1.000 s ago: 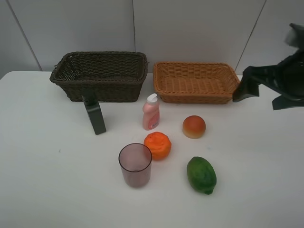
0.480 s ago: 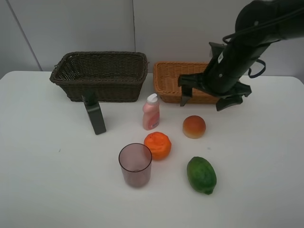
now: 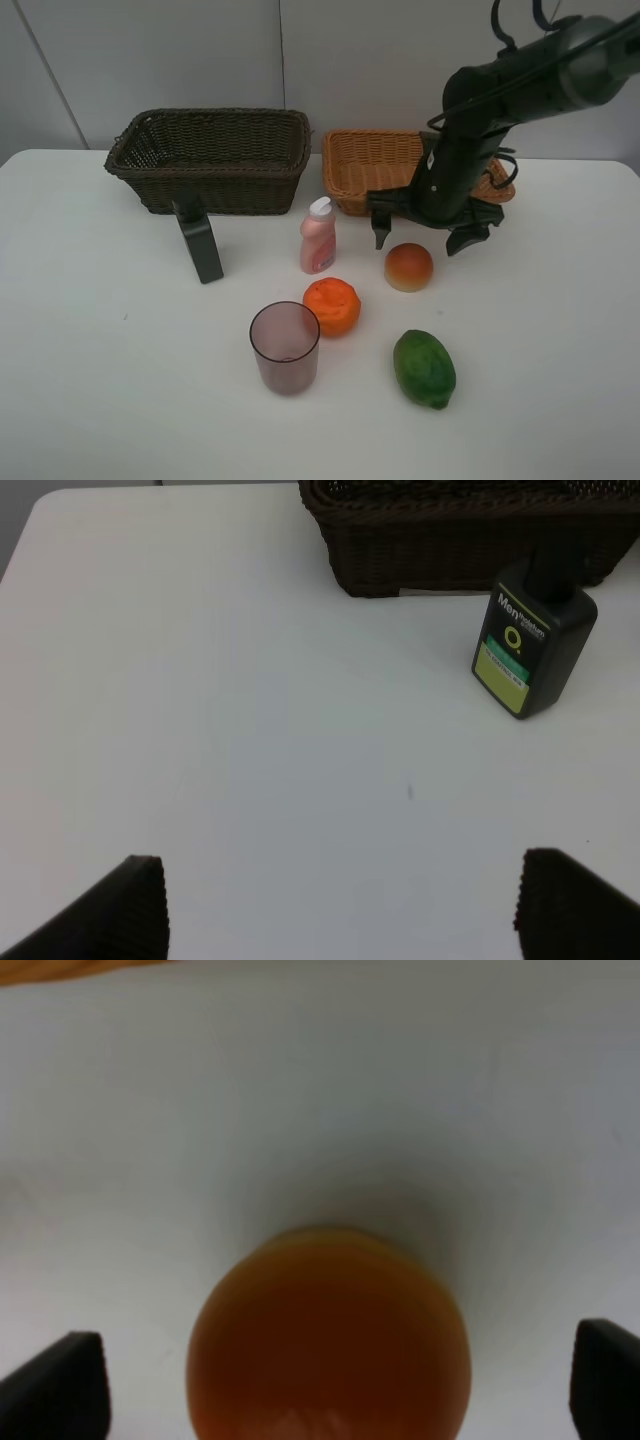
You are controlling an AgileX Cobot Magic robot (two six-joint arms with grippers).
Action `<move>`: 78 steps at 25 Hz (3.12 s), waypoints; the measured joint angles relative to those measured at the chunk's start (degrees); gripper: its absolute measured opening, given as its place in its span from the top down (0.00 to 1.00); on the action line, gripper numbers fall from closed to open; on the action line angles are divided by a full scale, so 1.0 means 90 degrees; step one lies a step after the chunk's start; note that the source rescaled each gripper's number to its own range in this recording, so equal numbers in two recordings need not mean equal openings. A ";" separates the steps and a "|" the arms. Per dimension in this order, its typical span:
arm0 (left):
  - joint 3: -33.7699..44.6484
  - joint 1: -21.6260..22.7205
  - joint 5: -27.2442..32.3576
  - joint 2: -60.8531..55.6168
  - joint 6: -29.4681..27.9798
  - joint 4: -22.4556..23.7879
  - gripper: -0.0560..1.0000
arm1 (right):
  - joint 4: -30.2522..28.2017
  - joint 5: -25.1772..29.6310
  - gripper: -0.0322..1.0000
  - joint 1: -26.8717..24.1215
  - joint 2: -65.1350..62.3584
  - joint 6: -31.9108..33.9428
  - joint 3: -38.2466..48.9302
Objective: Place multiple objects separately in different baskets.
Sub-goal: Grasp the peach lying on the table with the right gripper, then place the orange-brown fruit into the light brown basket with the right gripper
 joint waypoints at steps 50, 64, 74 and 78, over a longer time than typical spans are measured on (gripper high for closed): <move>0.0000 0.0000 0.0000 0.0000 0.0000 0.0010 0.09 | -0.0068 0.0483 0.60 -0.0093 0.0370 -0.0434 -0.0548; 0.0000 0.0000 0.0000 0.0000 0.0000 0.0010 0.09 | 0.0210 0.2350 0.60 -0.0279 0.0578 -0.2085 -0.3524; 0.0000 0.0000 0.0000 0.0000 0.0000 0.0010 0.09 | -0.0176 0.1239 0.60 -0.0539 0.1831 -0.2127 -0.4404; 0.0000 0.0000 0.0000 0.0000 0.0000 0.0010 0.09 | -0.0321 0.0753 0.60 -0.0539 0.2112 -0.2127 -0.4406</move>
